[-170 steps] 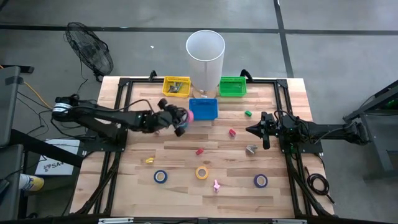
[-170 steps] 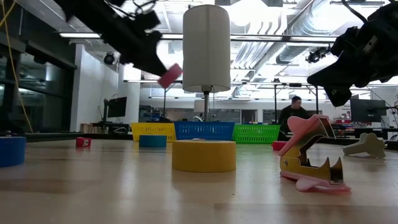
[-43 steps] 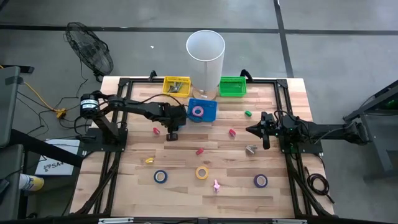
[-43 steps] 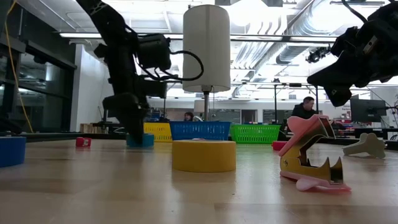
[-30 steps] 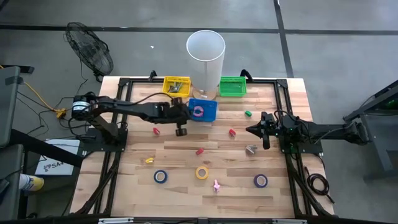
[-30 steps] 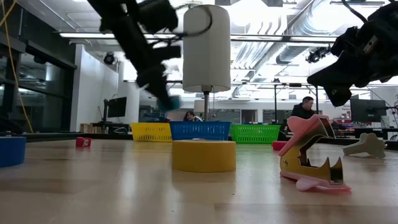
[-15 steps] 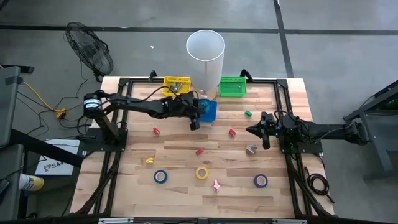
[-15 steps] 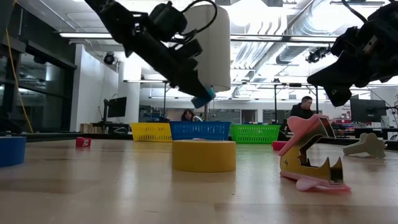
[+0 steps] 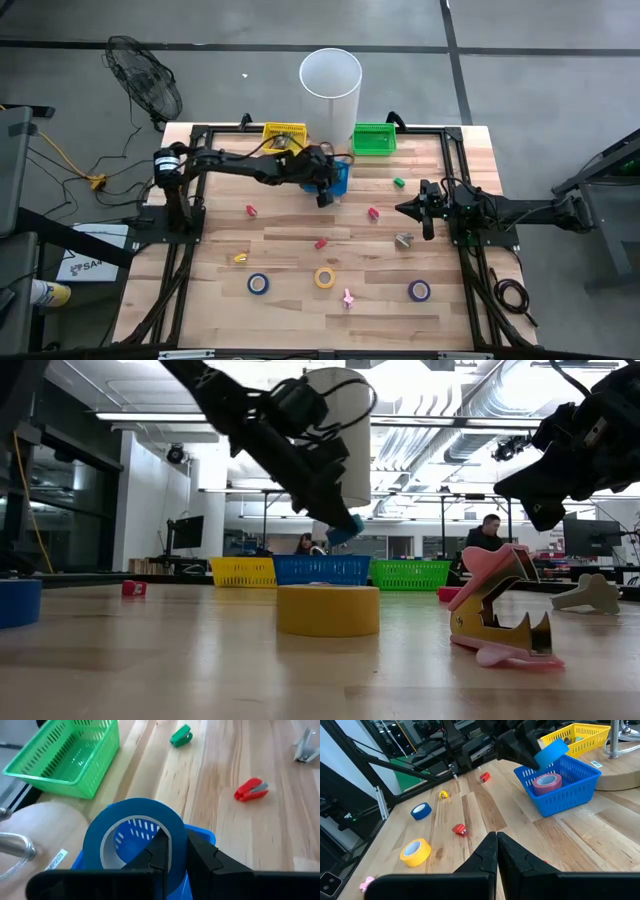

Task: Pick and place Stapler, Stapler remover, tape
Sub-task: Put the light blue tape into the blue basket

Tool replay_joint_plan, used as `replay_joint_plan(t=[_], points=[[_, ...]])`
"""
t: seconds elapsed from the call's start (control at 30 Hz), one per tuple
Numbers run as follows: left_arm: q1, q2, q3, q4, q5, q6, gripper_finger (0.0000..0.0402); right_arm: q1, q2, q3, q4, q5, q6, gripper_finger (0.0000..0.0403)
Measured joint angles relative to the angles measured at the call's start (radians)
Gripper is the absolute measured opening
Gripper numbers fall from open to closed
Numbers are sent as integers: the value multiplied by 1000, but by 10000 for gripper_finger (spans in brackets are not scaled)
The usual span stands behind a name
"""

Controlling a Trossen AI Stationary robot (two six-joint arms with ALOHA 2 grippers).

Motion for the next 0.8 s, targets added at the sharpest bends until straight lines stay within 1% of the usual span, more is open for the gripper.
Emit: replay_joint_plan(t=[0.1,0.17,0.27,0.4,0.57,0.8], points=[[0,48,73,-98,-18,-1,35,0,0,0,0,0,0,0],[0,74,99,-140,-31,-9,35,0,0,0,0,0,0,0],[4,101,127,-127,-36,-30,37,0,0,0,0,0,0,0],[13,127,133,-133,-36,-52,40,0,0,0,0,0,0,0],[25,130,135,-148,-32,-104,39,0,0,0,0,0,0,0],[27,130,135,-141,-27,-134,39,0,0,0,0,0,0,0]])
